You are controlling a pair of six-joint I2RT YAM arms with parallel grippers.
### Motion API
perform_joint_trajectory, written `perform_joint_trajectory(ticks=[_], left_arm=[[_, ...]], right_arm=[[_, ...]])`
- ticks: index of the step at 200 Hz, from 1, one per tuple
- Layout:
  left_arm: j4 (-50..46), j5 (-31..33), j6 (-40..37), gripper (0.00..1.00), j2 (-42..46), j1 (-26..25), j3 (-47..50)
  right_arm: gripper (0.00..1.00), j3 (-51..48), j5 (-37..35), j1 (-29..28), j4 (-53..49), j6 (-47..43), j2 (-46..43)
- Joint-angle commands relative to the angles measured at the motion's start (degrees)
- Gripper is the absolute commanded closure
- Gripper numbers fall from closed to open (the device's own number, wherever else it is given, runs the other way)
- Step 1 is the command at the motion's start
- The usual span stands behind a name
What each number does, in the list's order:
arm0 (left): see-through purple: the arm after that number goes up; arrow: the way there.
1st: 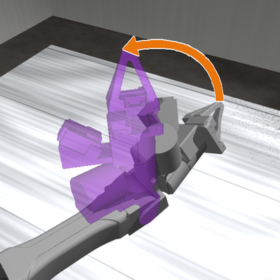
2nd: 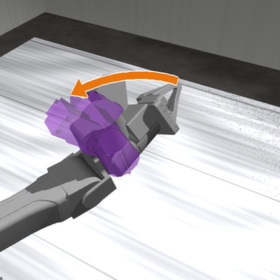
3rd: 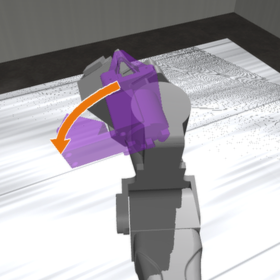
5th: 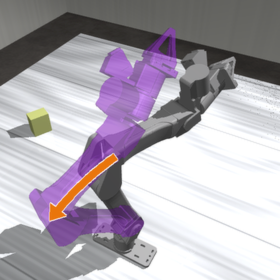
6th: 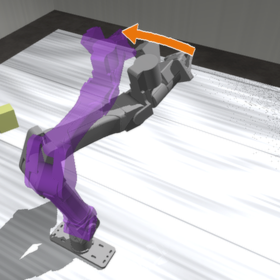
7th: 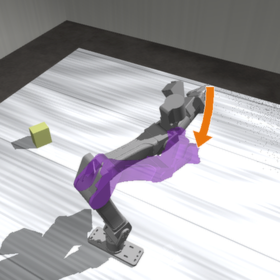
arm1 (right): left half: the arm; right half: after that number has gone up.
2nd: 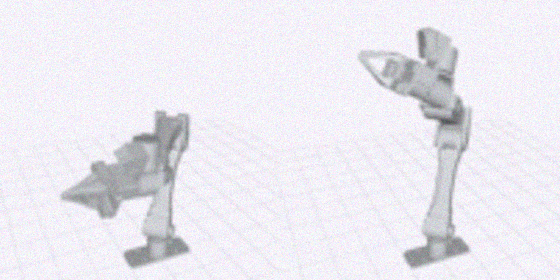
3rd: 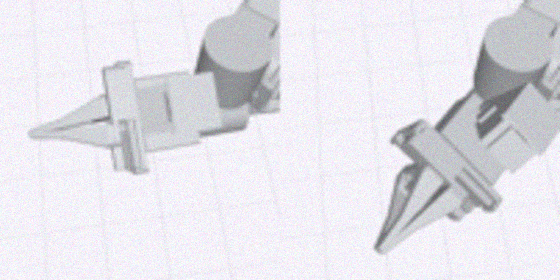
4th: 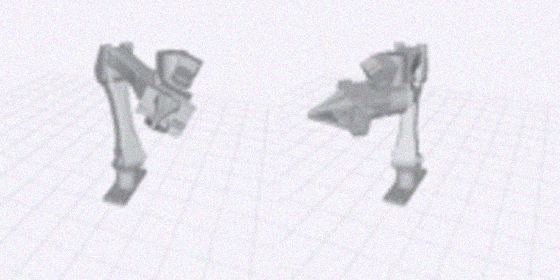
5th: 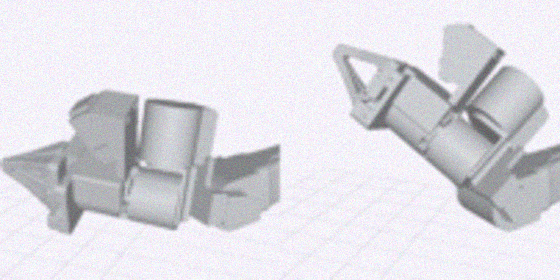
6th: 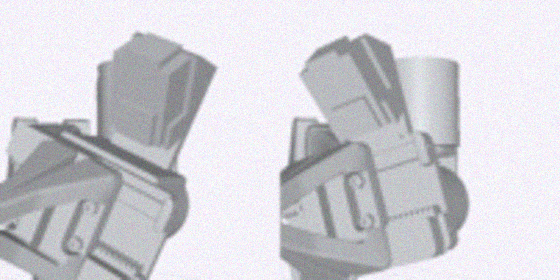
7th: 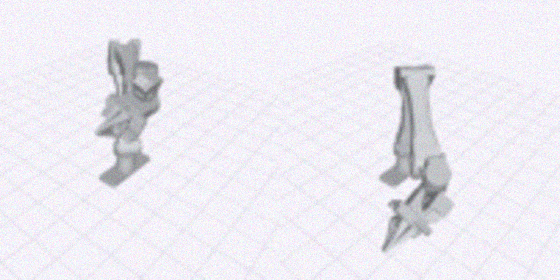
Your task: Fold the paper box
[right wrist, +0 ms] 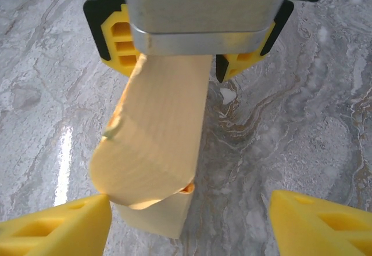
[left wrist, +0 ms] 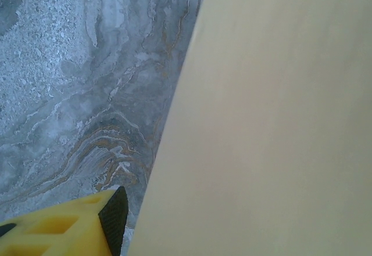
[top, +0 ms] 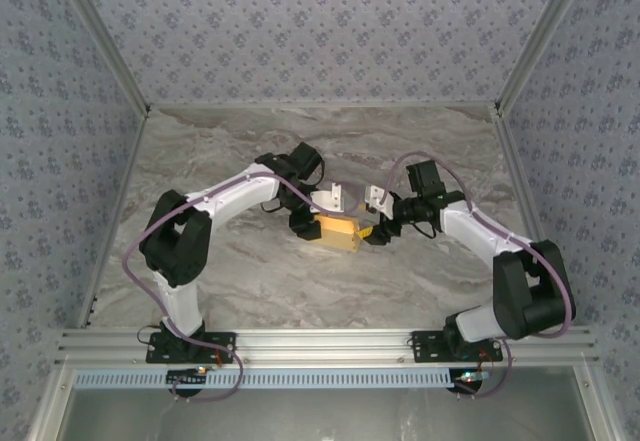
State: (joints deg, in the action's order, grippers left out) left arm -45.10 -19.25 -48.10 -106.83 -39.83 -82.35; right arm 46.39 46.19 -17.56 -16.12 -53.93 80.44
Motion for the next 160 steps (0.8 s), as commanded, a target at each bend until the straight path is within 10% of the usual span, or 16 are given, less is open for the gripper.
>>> perform_joint_trajectory(ticks=[1, 70, 160], left_arm=[[-1.12, 0.21, 2.06, 0.38, -0.12, -0.42, -3.08], [0.19, -0.27, 4.62, 0.37, 0.37, -0.51, -2.32], [10.1, -9.15, 10.8, 0.33, 8.59, 3.01, 5.34]], right_arm=[[0.24, -0.69, -0.58, -0.72, 1.7, 1.1, -1.13], [0.23, -1.1, -6.65, -2.56, 5.97, 3.54, 3.07], [0.47, 0.74, -12.6, -5.57, 5.65, 1.2, 6.52]])
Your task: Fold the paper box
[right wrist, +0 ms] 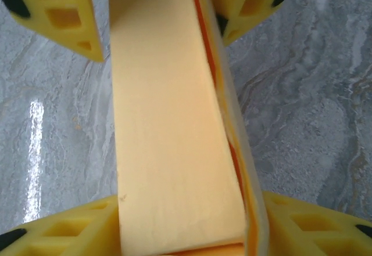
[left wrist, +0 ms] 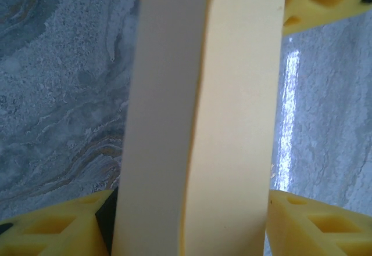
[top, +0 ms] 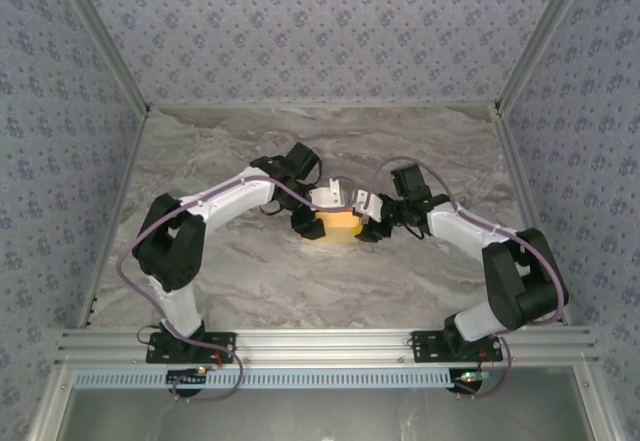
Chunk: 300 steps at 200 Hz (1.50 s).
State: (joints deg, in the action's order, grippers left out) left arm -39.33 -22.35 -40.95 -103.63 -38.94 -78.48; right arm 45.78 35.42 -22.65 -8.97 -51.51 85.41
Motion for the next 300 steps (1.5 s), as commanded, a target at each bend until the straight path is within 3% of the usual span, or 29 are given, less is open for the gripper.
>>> perform_joint_trajectory(ticks=[1, 29, 54, 64, 79, 97, 117, 136, 155, 170, 204, 262, 300], left_arm=[[4.43, -6.17, 3.84, 0.33, 5.6, 2.24, 1.57], [9.21, -12.46, 8.02, 0.31, 12.39, 5.76, 6.21], [17.96, -16.38, 18.97, 0.3, 19.86, 10.3, 12.69], [23.53, -13.77, 26.8, 0.29, 23.05, 11.67, 16.05], [28.42, -4.07, 38.54, 0.29, 26.98, 12.22, 20.02], [31.51, 2.89, 43.77, 0.32, 30.96, 11.35, 25.46], [37.81, 9.97, 42.25, 0.32, 34.08, 7.83, 33.17], [41.4, 14.49, 41.73, 0.35, 31.79, 6.43, 35.24], [43.54, 12.78, 41.11, 0.44, 28.16, 6.14, 34.98], [44.32, 9.93, 39.67, 0.46, 26.56, 5.53, 34.58], [44.23, 10.13, 38.16, 0.52, 24.41, 5.1, 32.46], [37.81, 9.03, 35.75, 0.87, 21.61, 4.95, 27.34], [34.93, 7.7, 39.03, 0.89, 21.21, 4.93, 25.27]], right_arm=[[0.47, 1.43, -1.79, -0.51, -1.53, -1.23, 1.63], [0.52, 2.28, -1.2, -0.26, -2.3, -1.77, 2.3], [0.53, 2.65, -0.38, -0.04, -2.12, -1.19, 2.51], [0.53, 2.6, -0.07, 0.11, -2.07, -0.9, 2.4], [0.53, 2.65, 0.01, 0.36, -1.77, -0.03, 2.23], [0.53, 2.74, -0.16, 0.5, -1.43, 0.99, 2.26], [0.53, 3.26, -0.13, 0.59, -1.56, 2.09, 2.4], [0.53, 3.7, -0.36, 0.44, -2.1, 2.49, 2.66], [0.53, 4.07, -0.78, 0.39, -2.16, 2.77, 2.9], [0.53, 4.4, -1.12, 0.18, -2.81, 2.98, 3.14], [0.53, 4.76, -2.24, -0.2, -3.89, 2.9, 3.58], [0.53, 5.79, -3.46, -0.71, -5.3, 2.84, 4.47], [0.53, 5.75, -6.02, -1.66, -4.66, 3.67, 4.9]])
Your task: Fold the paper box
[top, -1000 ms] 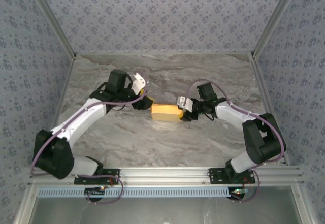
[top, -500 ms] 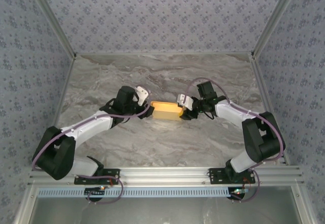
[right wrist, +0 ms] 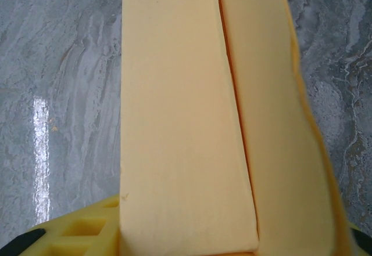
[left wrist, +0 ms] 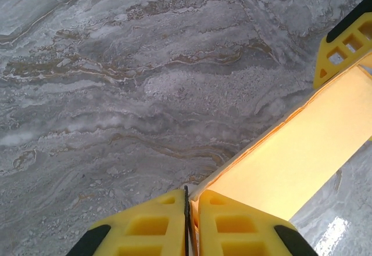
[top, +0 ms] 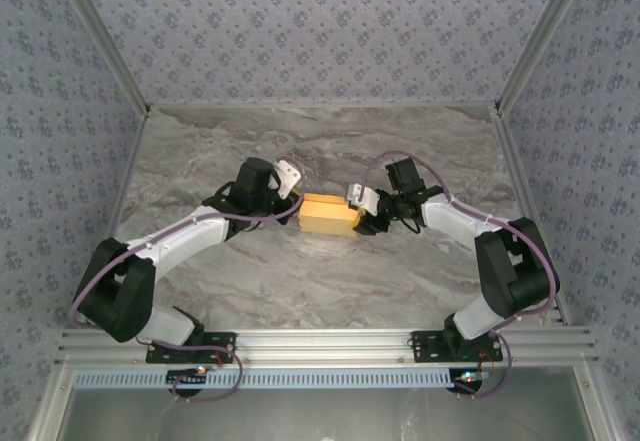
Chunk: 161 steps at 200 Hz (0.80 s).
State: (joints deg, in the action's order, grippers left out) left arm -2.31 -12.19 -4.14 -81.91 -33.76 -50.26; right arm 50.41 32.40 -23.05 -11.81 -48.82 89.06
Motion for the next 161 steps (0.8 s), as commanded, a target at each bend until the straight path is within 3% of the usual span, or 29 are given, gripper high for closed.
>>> perform_joint_trajectory(ticks=[1, 85, 161], left_arm=[[-2.18, -2.52, 2.26, 0.89, -0.48, -0.25, -3.02], [-3.32, 0.82, 16.6, 0.91, -1.62, -1.18, -4.32], [-2.01, 2.65, 24.97, 0.89, -4.08, -2.69, -2.82]], right_arm=[[0.54, 1.06, -3.16, -1.33, -1.77, 1.04, 1.27], [0.54, 0.48, -8.72, -3.67, 0.63, 2.55, 2.17], [0.53, 0.31, -10.83, -4.03, 1.8, 3.65, 2.59]])
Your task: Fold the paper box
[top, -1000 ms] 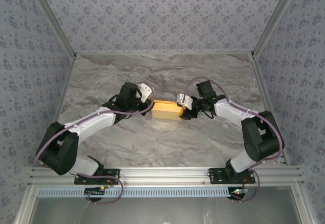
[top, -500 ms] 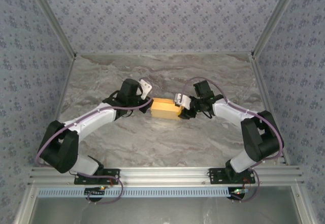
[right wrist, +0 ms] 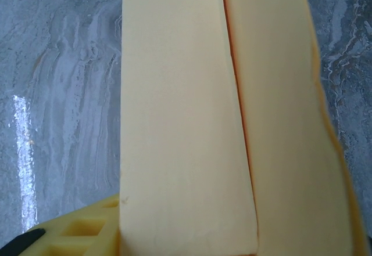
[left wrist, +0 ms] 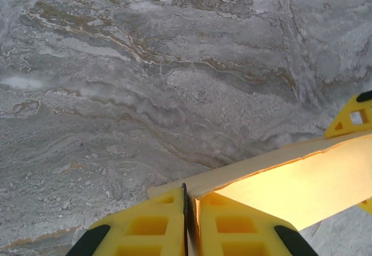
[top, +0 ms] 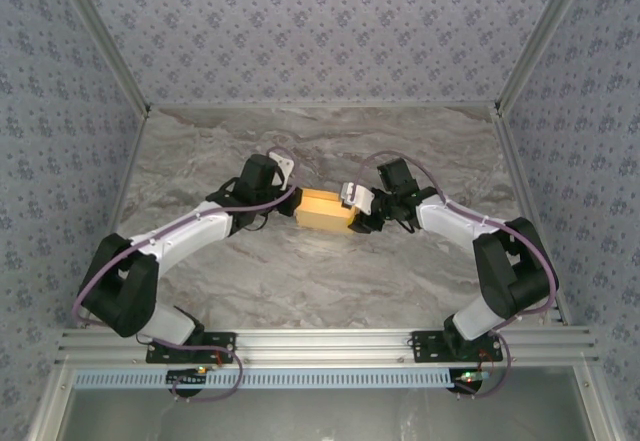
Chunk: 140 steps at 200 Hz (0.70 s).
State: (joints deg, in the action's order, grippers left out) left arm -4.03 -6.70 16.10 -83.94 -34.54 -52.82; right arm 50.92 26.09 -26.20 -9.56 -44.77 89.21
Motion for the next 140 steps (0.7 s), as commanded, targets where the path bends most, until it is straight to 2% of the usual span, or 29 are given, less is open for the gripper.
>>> perform_joint_trajectory(ticks=[1, 60, 115, 140], left_arm=[[-0.36, -2.77, 4.77, 0.89, -2.08, -1.87, -0.35], [-6.22, -2.62, 6.93, 0.86, -2.96, -2.15, -3.95], [-5.74, -1.92, 5.94, 0.86, -2.89, -2.32, -0.96], [-4.81, -0.7, 5.66, 0.86, -3.16, -2.38, 0.25]], right_arm=[[0.53, -0.15, -4.53, -0.88, -0.41, -0.36, 2.45], [0.53, -0.15, -5.16, -1.07, -0.98, -0.36, 2.82], [0.52, -0.19, -5.52, -1.16, -0.98, -0.23, 2.91], [0.45, 0.06, -5.87, -1.14, -0.6, 1.24, 2.53]])
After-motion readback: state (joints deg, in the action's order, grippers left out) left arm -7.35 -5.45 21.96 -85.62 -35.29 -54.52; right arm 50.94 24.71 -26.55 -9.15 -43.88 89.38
